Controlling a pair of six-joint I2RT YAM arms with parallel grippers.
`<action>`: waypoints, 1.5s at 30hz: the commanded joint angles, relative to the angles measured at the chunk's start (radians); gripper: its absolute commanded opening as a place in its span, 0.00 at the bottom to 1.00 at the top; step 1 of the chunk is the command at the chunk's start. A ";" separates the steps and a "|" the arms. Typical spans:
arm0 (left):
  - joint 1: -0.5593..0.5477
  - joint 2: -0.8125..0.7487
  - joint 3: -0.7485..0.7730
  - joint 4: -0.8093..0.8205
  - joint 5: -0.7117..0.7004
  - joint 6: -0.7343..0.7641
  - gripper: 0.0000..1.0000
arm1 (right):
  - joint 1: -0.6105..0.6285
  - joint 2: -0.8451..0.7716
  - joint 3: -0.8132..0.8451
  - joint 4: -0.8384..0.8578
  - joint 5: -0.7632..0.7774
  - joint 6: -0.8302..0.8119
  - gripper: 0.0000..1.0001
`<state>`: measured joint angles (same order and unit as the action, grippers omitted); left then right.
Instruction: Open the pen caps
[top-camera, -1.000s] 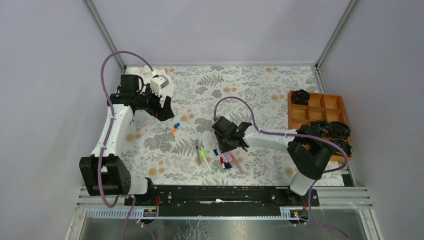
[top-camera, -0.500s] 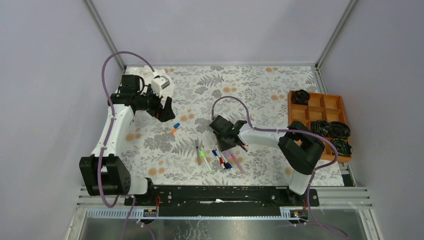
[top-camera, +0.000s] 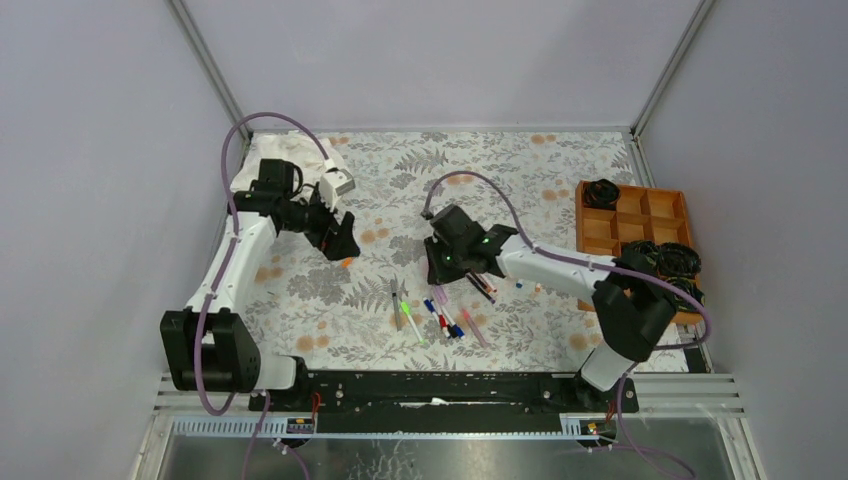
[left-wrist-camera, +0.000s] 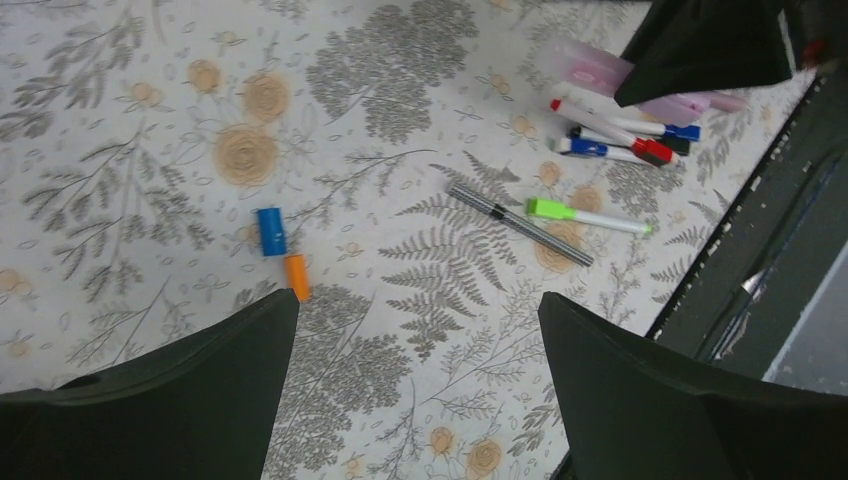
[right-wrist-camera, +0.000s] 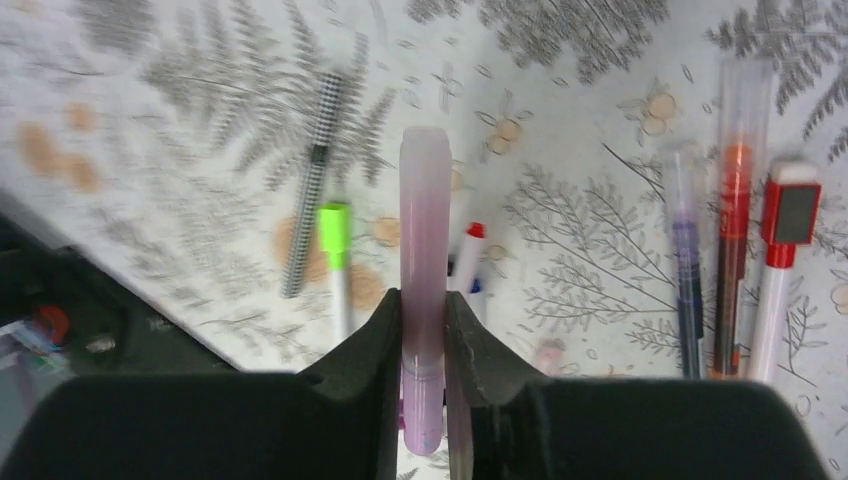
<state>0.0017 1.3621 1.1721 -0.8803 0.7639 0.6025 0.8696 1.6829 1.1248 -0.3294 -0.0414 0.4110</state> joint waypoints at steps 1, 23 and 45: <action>-0.054 -0.046 -0.027 -0.055 0.076 0.072 0.98 | -0.055 -0.110 0.051 0.078 -0.282 -0.021 0.00; -0.322 -0.066 0.027 -0.300 0.262 0.263 0.72 | -0.058 -0.069 0.157 0.083 -0.941 -0.040 0.01; -0.384 0.006 0.066 -0.378 0.249 0.331 0.00 | -0.038 -0.054 0.133 -0.008 -0.949 -0.101 0.48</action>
<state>-0.3771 1.3651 1.2003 -1.2705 1.0107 0.9031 0.8181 1.6775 1.2987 -0.3229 -0.9421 0.3038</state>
